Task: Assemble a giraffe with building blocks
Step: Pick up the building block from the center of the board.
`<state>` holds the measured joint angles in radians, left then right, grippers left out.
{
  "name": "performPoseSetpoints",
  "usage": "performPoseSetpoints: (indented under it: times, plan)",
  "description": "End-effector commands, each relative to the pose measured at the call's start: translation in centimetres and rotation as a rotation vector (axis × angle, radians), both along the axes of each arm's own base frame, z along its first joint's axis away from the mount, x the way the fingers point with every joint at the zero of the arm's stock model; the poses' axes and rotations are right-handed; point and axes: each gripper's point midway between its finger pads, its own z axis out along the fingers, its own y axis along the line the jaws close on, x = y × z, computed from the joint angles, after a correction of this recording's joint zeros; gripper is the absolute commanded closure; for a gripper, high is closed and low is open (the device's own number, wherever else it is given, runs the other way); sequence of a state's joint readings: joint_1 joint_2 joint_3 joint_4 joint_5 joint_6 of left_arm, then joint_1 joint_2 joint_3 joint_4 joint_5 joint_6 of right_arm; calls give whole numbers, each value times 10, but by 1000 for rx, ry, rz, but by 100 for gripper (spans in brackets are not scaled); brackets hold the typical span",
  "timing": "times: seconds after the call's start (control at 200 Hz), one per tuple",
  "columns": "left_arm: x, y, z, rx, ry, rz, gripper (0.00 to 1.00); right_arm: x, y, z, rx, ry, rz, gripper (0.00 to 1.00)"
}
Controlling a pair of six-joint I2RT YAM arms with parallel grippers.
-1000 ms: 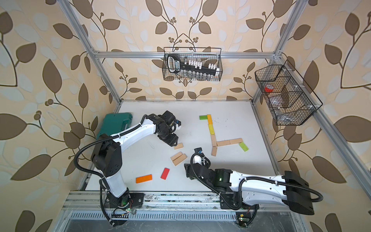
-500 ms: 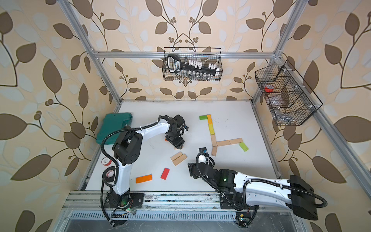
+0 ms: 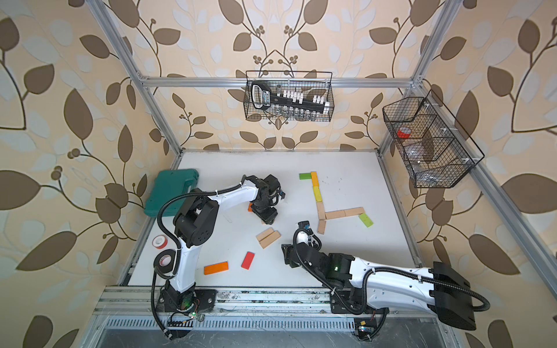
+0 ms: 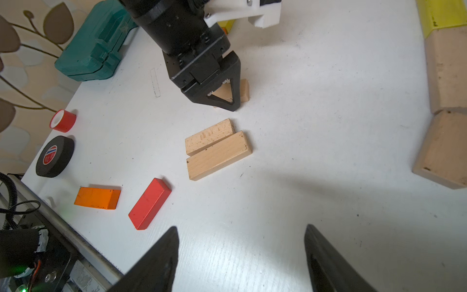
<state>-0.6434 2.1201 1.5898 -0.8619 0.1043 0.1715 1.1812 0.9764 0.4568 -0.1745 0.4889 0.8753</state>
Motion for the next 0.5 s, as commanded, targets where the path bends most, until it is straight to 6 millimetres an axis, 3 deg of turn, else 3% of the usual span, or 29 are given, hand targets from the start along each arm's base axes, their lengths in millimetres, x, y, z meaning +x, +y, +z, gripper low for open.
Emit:
performPoseSetpoints:
  times: [0.0, 0.21, 0.37, 0.495]
  plan:
    - [-8, 4, 6, 19, -13, -8, 51, 1, 3, 1, 18, 14, -5, 26]
    - [-13, 21, 27, 57, -49, 89, 72, 0, 3, 9, 40, 22, -16, 26]
    - [-32, 43, 60, 56, -73, 230, 75, 0, 1, 15, 71, 29, -37, 27]
    - [-48, 66, 66, 105, -62, 333, 77, 0, 4, 17, 83, 34, -39, 28]
